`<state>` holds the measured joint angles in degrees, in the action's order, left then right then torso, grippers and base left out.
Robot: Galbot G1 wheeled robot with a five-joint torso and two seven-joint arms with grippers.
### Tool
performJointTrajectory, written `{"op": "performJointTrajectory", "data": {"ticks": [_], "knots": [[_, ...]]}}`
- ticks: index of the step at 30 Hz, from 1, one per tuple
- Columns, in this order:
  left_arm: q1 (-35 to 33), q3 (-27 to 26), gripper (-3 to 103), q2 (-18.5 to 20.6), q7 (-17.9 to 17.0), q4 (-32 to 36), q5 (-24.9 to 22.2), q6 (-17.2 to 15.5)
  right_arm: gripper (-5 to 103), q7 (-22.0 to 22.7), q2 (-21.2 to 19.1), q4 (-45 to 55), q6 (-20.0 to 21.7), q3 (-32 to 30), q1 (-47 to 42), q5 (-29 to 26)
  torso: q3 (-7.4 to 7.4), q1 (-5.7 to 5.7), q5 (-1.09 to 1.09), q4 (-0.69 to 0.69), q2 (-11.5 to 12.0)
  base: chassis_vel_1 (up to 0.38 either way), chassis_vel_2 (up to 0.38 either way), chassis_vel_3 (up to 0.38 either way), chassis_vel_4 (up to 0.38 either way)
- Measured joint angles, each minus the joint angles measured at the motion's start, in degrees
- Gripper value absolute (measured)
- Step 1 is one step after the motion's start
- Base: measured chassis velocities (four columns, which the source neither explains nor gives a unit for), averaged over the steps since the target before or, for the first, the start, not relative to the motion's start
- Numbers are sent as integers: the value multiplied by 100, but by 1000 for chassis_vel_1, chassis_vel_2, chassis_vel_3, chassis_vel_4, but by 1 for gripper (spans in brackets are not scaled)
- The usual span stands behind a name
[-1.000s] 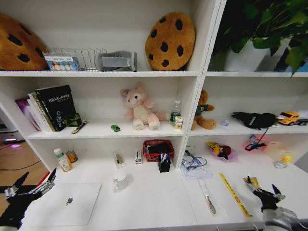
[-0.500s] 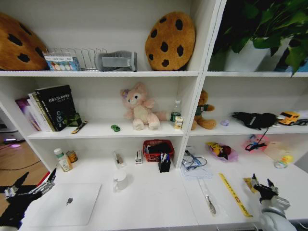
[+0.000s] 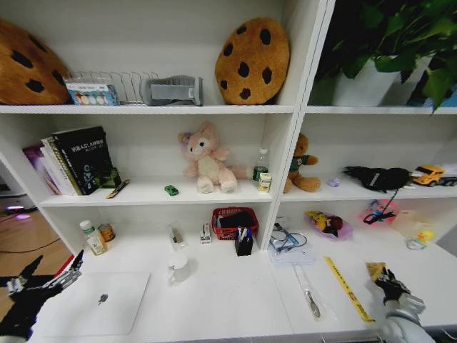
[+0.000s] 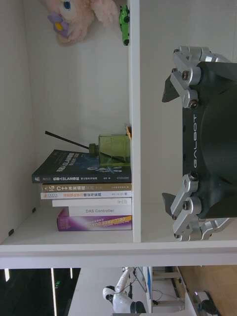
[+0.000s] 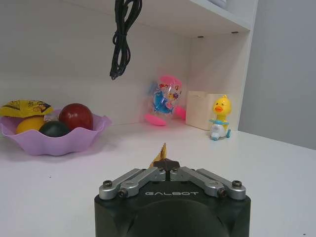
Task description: Organize the objects on the table.
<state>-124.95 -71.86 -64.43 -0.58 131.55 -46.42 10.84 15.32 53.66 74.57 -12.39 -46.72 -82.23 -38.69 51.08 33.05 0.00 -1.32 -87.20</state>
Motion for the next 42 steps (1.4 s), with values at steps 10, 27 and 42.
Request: {"op": "performJointTrajectory", "data": {"ticks": [10,27,42], "knots": [[0,0,100,0,0,0,0,0,0,-17,42,314,-55,-143,-205,36,0,0,0,0,0,0,0,0,0],[0,0,100,0,0,0,0,0,0,-189,133,1392,-264,-335,-622,716,0,0,-1,0,0,0,0,0,0],[0,0,100,0,-1,0,0,-1,0,-148,111,1423,-125,-236,-411,799,0,0,-1,0,0,-118,-104,109,100]]}}
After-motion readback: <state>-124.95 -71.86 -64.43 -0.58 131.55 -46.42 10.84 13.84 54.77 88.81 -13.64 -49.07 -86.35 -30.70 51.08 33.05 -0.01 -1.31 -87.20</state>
